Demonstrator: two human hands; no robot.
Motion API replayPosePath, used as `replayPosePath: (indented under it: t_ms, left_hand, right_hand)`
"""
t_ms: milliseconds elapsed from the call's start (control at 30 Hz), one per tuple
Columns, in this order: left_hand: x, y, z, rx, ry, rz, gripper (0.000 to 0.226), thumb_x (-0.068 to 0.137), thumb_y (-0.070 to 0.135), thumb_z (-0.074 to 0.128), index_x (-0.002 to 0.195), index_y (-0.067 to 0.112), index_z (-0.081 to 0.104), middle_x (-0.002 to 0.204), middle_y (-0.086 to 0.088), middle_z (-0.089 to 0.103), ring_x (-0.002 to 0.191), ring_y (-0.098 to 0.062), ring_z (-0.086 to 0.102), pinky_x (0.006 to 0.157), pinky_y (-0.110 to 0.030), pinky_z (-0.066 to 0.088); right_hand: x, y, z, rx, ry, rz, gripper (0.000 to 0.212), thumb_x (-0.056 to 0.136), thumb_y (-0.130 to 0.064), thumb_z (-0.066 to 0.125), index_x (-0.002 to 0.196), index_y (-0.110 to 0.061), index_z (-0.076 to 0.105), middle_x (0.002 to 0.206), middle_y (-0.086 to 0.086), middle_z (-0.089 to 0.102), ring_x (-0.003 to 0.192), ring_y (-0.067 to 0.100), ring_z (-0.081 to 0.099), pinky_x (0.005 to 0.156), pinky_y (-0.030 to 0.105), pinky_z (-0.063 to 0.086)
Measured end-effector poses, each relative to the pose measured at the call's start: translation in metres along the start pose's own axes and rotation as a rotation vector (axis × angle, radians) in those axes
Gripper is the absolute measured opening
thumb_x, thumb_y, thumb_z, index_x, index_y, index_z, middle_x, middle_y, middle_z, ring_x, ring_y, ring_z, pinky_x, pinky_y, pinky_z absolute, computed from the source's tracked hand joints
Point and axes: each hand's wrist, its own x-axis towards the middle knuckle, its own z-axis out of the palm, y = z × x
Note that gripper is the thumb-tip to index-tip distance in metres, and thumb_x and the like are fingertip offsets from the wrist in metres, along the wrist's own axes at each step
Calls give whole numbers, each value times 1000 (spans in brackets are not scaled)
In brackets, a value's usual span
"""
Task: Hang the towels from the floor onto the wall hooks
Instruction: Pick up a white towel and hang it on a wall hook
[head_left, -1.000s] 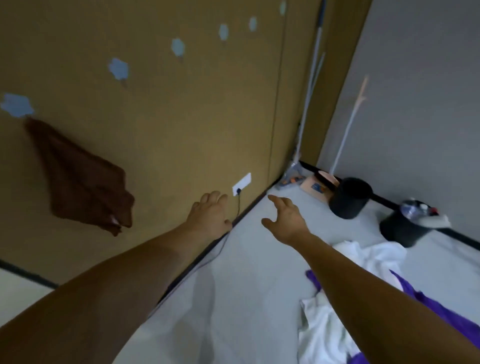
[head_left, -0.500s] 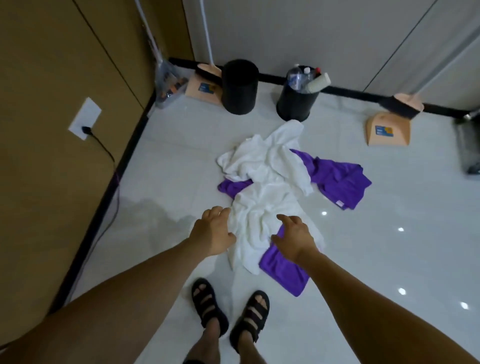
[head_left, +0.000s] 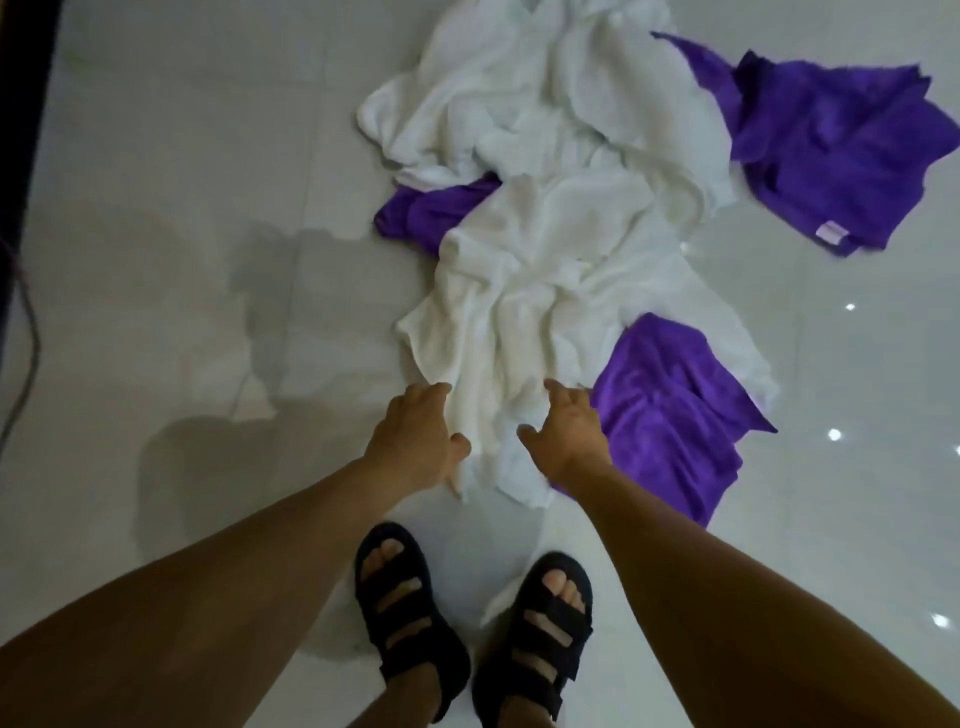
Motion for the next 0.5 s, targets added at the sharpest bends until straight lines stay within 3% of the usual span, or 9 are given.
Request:
replayPosePath:
  t_ms: [100,233,333,433,500]
  left_hand:
    - [32,-19,22,-22,5,7,73,85,37,58,147,20,25,145,-5,33,130,-26,35,105,-44,37]
    - [45,-35,25,-36,16,21,65,84,34,58,141,13,33,138,-7,39,124,-27,40,101,-43,40]
    - [31,-32,6,-46,20,48,57,82,30,59,133,11,42,132,-9,45,122,-29,42,98,-44,42]
    - [-3,-13,-28,-59,13,37,66,83,31,61,141,15,35,141,-11,39,126,-31,41,103,-44,40]
    - [-32,9,-60,-93,1,37,73,84,33,62,147,18,28,146,-10,34,130,-29,39,105,-43,38]
  right_hand:
    - [40,6,35,-3,19,30,62,90,-35,60,140,-14,31,138,12,38,128,32,38,99,41,41]
    - [61,1,41,-134,176,51,33,93,-20,51,123,-8,44,126,13,50,117,31,49,92,38,44]
    - [46,-4,13,-142,193,37,25,96,-19,44,117,-9,53,120,11,56,113,30,55,87,36,47]
    - [5,-20,-29,-198,159,-72,26,97,-21,42,112,-4,54,115,13,59,108,32,57,82,35,46]
    - [-29,-39,-68,-101,179,-96,19,95,-25,42,91,-8,51,93,12,62,90,33,60,68,33,38]
